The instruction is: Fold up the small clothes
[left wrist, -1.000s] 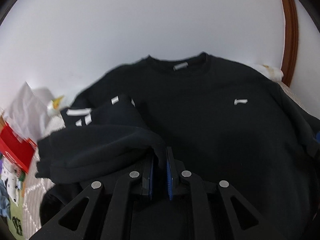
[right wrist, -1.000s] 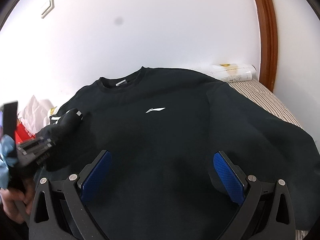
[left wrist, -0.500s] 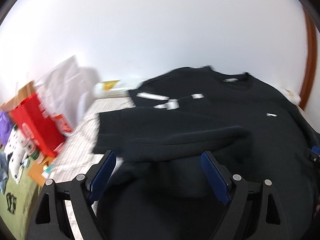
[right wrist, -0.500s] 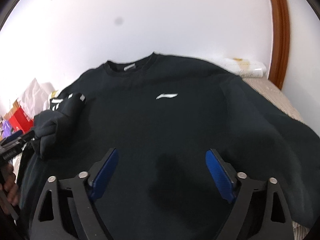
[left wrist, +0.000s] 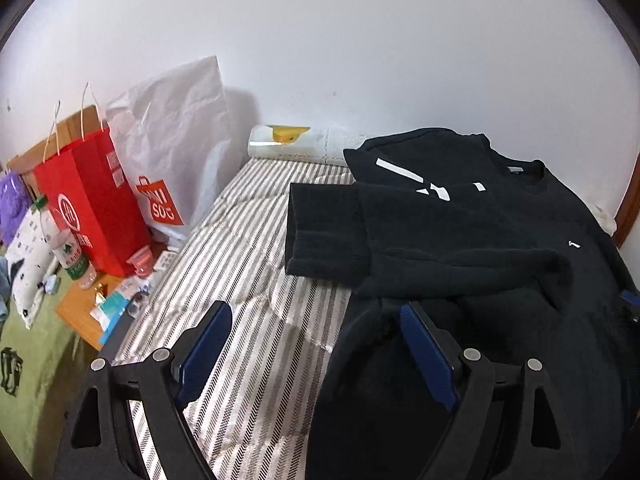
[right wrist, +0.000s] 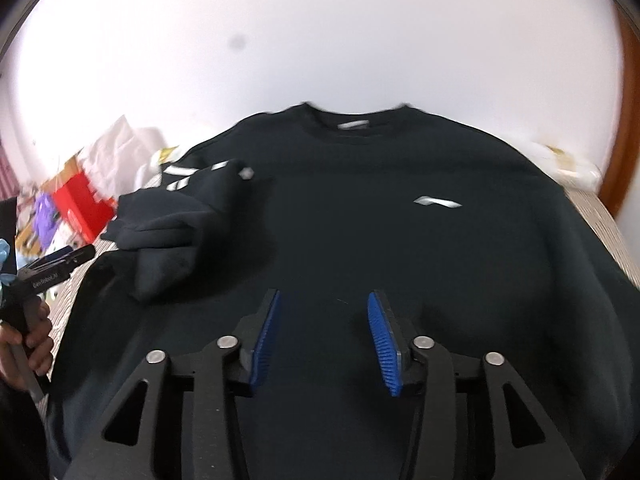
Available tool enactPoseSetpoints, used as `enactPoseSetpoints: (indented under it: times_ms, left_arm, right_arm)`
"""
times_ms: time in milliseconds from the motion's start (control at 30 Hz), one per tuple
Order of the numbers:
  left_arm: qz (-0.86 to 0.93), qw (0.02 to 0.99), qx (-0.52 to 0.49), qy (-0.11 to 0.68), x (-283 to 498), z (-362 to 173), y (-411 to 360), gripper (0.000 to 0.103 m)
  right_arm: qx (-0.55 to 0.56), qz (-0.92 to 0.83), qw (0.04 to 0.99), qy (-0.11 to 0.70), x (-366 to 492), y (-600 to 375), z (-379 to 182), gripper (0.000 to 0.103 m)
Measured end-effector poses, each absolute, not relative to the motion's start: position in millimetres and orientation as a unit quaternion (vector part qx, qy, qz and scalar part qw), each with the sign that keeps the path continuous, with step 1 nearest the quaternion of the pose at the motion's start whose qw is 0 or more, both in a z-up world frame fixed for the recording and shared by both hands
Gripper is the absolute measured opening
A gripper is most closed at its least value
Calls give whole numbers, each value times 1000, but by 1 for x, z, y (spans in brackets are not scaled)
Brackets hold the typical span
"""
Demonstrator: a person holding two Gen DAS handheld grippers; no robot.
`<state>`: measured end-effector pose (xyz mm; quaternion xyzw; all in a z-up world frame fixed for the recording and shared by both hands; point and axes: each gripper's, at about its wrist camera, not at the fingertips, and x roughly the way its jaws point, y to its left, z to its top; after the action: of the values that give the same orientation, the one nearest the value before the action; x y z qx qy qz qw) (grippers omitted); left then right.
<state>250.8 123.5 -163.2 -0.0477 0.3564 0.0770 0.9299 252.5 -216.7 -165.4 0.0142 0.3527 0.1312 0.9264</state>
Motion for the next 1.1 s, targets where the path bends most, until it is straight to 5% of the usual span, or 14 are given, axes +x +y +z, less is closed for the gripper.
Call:
enactPoseSetpoints:
  times_ms: [667,933,1033,1100]
  left_arm:
    - [135,893,-136,407,263,-188,174,85]
    - [139,890,-138,411,263,-191,176,85]
    - [142,892,-133,408,263,-190,175,85]
    - [140,893,-133,406,263,-189,174,85]
  right_arm:
    - [-120,256,896,343,323,-40,-180,72]
    - [-147,303,884,325,309,-19,-180,72]
    - [-165,290,882,332,311,-9,-190,54]
    - [-157,293,878,344,316,-10,-194,26]
